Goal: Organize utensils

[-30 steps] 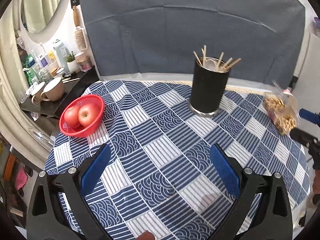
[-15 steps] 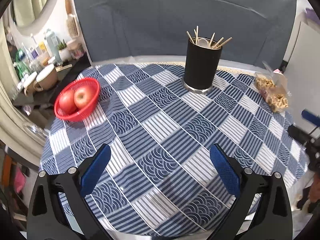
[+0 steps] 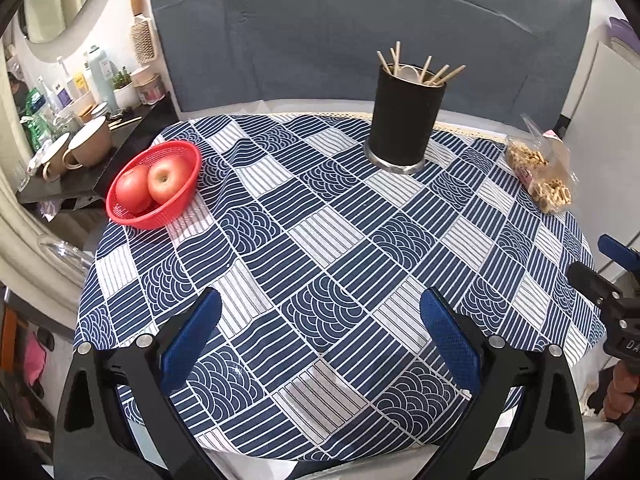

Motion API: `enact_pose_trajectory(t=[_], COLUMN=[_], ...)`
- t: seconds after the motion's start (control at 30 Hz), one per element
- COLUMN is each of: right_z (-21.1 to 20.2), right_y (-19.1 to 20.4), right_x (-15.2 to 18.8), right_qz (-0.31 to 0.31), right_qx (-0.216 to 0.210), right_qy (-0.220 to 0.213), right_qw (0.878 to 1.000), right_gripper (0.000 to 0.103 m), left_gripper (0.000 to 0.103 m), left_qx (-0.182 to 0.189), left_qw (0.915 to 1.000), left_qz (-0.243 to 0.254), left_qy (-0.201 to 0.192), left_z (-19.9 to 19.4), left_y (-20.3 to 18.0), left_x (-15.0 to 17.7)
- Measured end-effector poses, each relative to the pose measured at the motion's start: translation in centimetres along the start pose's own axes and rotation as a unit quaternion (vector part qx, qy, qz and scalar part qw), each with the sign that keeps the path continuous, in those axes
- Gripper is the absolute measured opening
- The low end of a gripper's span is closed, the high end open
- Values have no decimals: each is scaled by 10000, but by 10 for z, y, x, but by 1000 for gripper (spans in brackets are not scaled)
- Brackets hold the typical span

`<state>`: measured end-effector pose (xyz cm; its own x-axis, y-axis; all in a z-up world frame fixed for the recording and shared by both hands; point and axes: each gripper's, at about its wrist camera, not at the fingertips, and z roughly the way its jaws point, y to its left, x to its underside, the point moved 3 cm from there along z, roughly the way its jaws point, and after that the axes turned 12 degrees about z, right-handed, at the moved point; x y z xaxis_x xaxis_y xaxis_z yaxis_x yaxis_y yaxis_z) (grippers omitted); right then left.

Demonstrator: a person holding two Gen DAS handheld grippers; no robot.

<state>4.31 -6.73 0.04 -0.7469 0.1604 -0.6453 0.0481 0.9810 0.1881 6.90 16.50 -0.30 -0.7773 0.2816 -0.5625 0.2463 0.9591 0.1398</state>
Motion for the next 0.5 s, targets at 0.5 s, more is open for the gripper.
enact_pose_trajectory(t=[0.5], right_z=[3], right_y=[4], right_x=[2], right_qz=[38], right_qx=[104], right_qy=[-14], right_qw=[9999], right_gripper=[93], left_gripper=[97], left_qx=[102], left_qw=[9998], left_qz=[73], left_qy=[133], left_z=[9], left_y=[1], left_x=[1])
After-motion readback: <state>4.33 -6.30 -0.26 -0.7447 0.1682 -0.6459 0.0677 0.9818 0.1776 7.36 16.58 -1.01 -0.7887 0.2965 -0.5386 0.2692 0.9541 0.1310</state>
